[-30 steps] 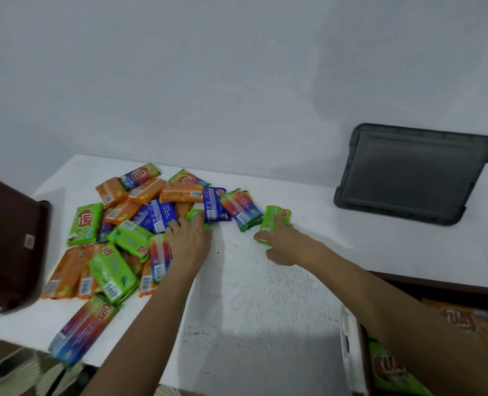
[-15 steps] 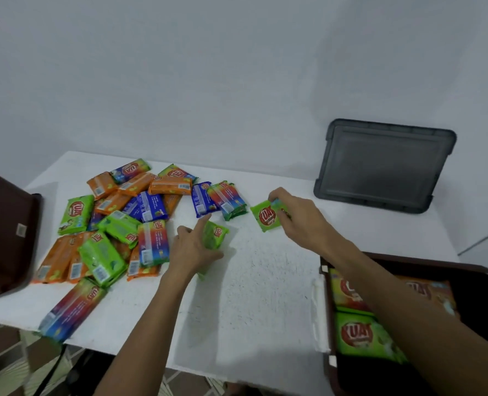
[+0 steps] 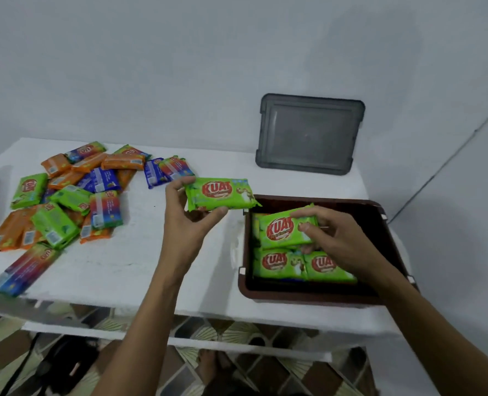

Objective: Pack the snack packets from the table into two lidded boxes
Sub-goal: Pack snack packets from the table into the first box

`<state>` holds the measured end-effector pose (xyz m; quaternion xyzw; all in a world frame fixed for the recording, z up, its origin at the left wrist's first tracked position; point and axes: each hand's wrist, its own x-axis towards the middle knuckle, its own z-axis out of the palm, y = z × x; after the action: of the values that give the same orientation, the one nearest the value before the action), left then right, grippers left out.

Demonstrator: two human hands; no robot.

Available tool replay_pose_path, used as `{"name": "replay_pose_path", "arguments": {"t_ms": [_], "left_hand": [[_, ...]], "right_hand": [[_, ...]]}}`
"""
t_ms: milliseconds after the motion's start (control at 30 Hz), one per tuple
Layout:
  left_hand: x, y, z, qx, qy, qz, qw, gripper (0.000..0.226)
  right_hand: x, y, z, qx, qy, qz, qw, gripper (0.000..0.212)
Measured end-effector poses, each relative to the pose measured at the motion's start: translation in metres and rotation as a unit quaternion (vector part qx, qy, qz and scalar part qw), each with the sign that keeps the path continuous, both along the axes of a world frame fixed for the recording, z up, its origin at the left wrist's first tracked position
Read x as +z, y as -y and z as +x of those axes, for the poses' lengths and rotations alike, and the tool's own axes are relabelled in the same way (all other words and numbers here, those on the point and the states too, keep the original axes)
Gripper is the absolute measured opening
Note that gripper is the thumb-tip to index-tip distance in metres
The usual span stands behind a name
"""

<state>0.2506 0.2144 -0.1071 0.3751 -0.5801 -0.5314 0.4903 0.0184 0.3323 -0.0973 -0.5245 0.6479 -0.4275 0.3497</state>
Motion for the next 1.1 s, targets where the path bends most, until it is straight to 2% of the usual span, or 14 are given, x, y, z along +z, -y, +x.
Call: {"name": "replay_pose_path", "arguments": {"t_ms": [100,267,333,467,600,667,700,733,800,833,900,967,1033,1100], "left_hand": [[-0.011,-0.022,-0.017,-0.023,-0.016,0.035,0.999,0.063],[-0.028,-0.043,-0.034,-0.048,-0.006,0.077,0.996,0.061],[-0.031,-0.047,-0.037,-0.047,-0.004,0.084,0.995,0.060],[-0.031,-0.047,-0.038,-0.053,0.018,0.077,0.995,0.059],[-0.027,-0.044,-0.038,-0.075,0.045,0.057,0.995,0.058],[-0.024,-0.043,-0.039,-0.096,0.051,0.049,0.993,0.057],[-0.022,-0.043,-0.040,-0.109,0.052,0.048,0.991,0.057],[-0.021,-0.043,-0.042,-0.125,0.055,0.046,0.990,0.057],[-0.020,-0.046,-0.048,-0.157,0.072,0.037,0.984,0.057],[-0.020,-0.047,-0.051,-0.174,0.081,0.028,0.981,0.057],[-0.020,-0.046,-0.056,-0.208,0.132,-0.019,0.969,0.056],[-0.022,-0.041,-0.058,-0.225,0.249,-0.108,0.936,0.054],[-0.028,-0.034,-0.057,-0.203,0.357,-0.197,0.890,0.054],[-0.037,-0.030,-0.055,-0.170,0.392,-0.227,0.875,0.059]], "right_hand": [[-0.015,-0.019,-0.008,0.014,0.006,0.052,0.999,0.032],[-0.037,-0.021,-0.005,0.028,0.114,0.130,0.985,0.034],[-0.043,-0.015,-0.005,0.021,0.041,0.151,0.987,0.034],[-0.044,-0.007,-0.004,0.061,-0.213,0.153,0.963,0.029],[-0.036,-0.007,-0.008,0.079,-0.291,0.153,0.941,0.029],[-0.033,-0.008,-0.013,0.011,-0.241,0.094,0.966,0.024],[-0.028,-0.010,-0.014,-0.030,-0.149,0.063,0.986,0.020],[-0.022,-0.010,-0.014,-0.050,-0.016,0.041,0.998,0.021],[-0.012,-0.013,-0.012,-0.030,0.217,0.029,0.975,0.031],[-0.010,-0.015,-0.012,-0.018,0.266,0.031,0.963,0.034],[-0.007,-0.022,-0.016,-0.019,0.268,0.037,0.963,0.032],[-0.009,-0.032,-0.027,-0.037,0.236,0.050,0.970,0.027],[-0.009,-0.045,-0.041,-0.049,0.184,0.058,0.980,0.023],[-0.010,-0.057,-0.054,-0.067,0.124,0.067,0.988,0.021]]}}
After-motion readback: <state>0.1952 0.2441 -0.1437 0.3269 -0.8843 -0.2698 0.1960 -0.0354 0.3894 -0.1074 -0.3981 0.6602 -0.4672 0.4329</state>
